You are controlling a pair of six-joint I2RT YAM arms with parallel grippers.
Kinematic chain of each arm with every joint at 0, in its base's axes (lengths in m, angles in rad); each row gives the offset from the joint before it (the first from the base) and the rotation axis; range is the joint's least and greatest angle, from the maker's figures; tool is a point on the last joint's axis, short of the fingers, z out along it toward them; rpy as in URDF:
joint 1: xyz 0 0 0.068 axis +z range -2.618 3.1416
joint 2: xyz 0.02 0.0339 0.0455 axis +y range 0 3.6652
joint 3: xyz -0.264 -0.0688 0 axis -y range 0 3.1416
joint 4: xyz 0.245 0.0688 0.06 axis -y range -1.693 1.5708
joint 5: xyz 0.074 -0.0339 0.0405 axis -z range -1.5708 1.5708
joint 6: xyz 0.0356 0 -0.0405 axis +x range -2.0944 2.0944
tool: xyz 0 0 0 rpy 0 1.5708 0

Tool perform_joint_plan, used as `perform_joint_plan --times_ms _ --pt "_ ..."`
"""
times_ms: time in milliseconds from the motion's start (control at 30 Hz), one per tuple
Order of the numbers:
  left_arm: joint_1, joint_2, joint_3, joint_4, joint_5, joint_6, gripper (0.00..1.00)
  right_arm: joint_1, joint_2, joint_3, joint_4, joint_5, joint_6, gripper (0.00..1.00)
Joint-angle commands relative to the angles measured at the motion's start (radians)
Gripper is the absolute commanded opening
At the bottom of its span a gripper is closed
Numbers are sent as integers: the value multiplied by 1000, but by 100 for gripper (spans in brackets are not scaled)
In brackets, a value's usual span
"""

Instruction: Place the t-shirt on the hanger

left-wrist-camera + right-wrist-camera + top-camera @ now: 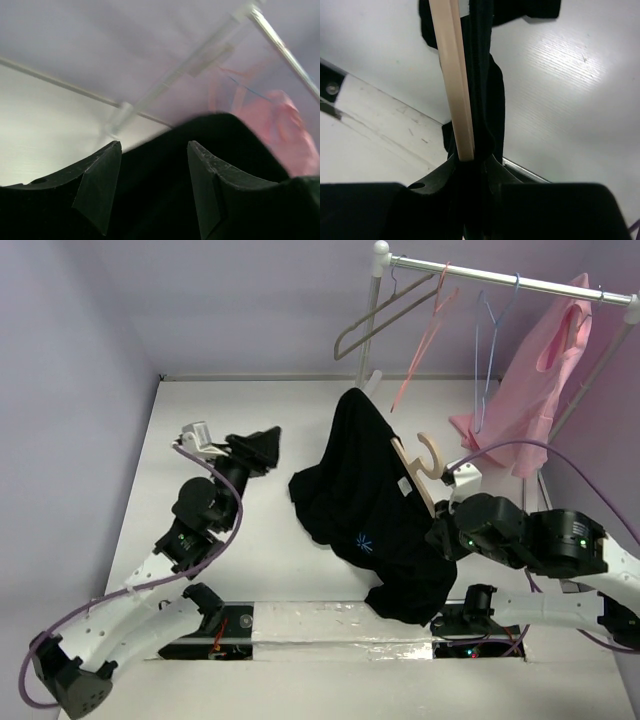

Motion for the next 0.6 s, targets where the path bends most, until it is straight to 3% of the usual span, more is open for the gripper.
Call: perform_joint_plan --times_ms 0,33,133,200,333,567 --pt "-143 21 2 110 71 34 51 7 31 -16 -16 90 81 0" --pt "-245 41 3 126 79 43 51 7 34 -16 -9 104 83 0" --pt "-408 128 28 187 85 86 49 7 54 -15 27 125 72 0" --pt "-461 174 33 256 139 98 49 -5 62 -21 53 125 60 0" --pt "-502 245 31 385 266 34 55 -46 66 -51 110 101 26 0" --pt "-534 386 60 537 340 -41 59 -57 54 -97 215 56 2 0"
